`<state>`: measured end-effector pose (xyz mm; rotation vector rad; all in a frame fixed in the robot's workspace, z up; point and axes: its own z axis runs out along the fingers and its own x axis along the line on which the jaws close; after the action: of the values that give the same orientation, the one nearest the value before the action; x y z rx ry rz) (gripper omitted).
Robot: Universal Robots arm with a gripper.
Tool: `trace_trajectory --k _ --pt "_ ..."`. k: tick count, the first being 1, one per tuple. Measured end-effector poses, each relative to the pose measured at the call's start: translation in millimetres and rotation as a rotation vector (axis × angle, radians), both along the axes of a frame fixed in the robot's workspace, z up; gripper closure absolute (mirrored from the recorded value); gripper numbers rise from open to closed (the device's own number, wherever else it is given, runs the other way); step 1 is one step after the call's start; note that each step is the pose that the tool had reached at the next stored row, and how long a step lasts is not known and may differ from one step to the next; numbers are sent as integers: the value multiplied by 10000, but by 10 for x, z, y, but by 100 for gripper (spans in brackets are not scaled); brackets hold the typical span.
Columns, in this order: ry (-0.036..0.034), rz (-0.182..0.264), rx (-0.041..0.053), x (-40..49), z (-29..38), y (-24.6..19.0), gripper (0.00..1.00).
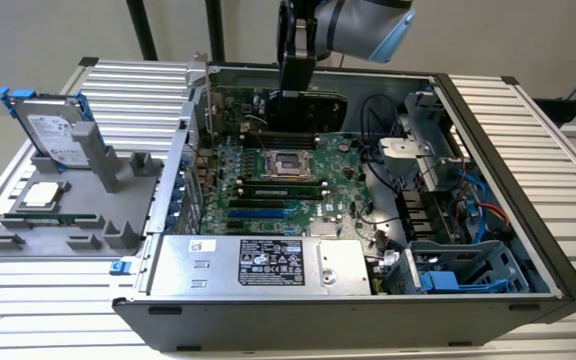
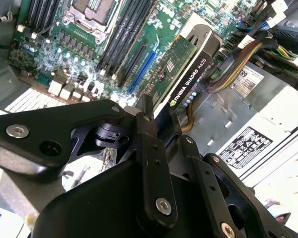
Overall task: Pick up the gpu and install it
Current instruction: 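Insert the gpu into the slot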
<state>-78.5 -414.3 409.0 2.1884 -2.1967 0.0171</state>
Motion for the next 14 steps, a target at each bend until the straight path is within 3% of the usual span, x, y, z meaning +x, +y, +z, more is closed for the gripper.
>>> trace_trajectory --k 14 --pt "-10 0 -98 0 -69 2 100"
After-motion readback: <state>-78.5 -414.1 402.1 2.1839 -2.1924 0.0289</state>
